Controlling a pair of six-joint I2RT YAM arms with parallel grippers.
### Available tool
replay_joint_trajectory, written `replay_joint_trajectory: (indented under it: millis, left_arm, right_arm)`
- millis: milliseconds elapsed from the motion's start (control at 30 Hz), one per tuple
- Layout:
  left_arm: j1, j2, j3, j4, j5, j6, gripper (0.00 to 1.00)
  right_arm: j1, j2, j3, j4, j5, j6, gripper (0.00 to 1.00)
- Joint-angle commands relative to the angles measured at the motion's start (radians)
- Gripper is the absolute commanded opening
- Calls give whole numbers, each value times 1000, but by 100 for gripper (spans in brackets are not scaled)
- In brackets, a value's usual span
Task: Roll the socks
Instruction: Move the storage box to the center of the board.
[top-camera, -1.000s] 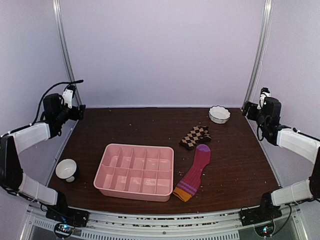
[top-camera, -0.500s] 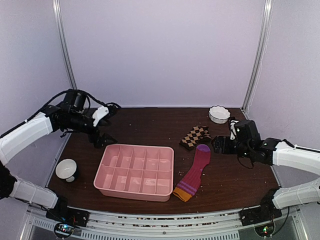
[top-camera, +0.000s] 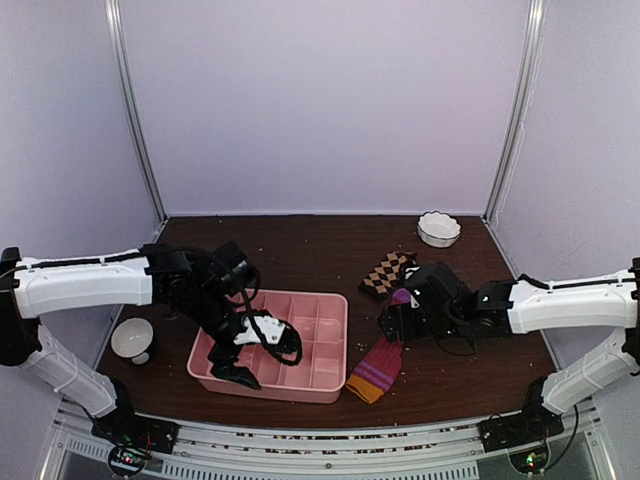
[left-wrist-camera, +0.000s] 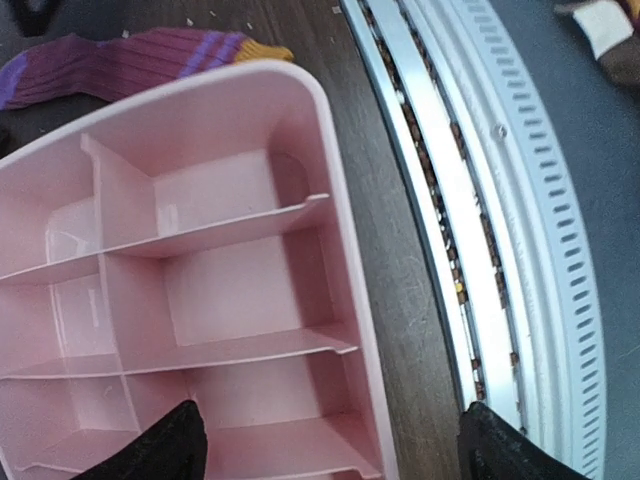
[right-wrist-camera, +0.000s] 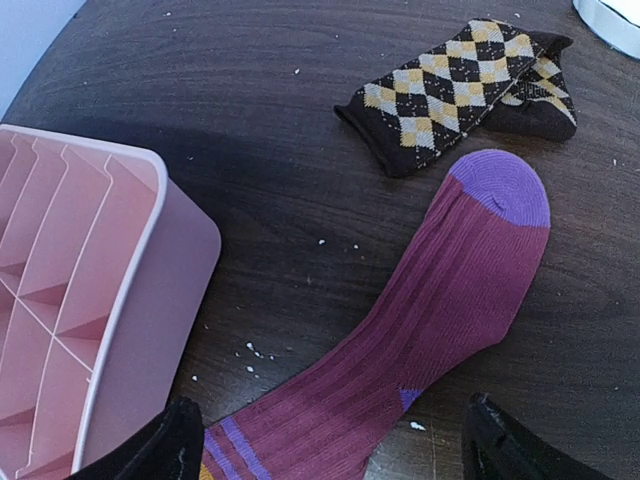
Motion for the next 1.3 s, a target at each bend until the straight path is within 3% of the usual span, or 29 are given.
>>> replay_joint_trajectory:
  millis: [0,267,500,733,933,1100,1267]
  left_arm:
    - [-92,54,-79,237,-291,-45,87]
    - [-159,114,-147,527,-582,-72,89]
    - [-128,194,-177,665,-765,-19,88]
    - [72,241,-123,696,-772,79,86]
    - [155,236,-77,637,-765,129,87]
    - [152,122,-19,458,-591,46,98]
    - [153,12,17,284,-370,-10,98]
  right_arm:
    - [7,6,17,-17,1,35,89]
    - [9,-33,-21,-9,0,48,89]
    - [9,-58,-31,-57,28,40,89]
    - [29,-21,-50,-59,-2,14,88]
    - [180,62,18,-95,68,-82,88]
    - [309,131,35,-67,80,-112,87]
    - [357,256,66,-4,4,-91,68]
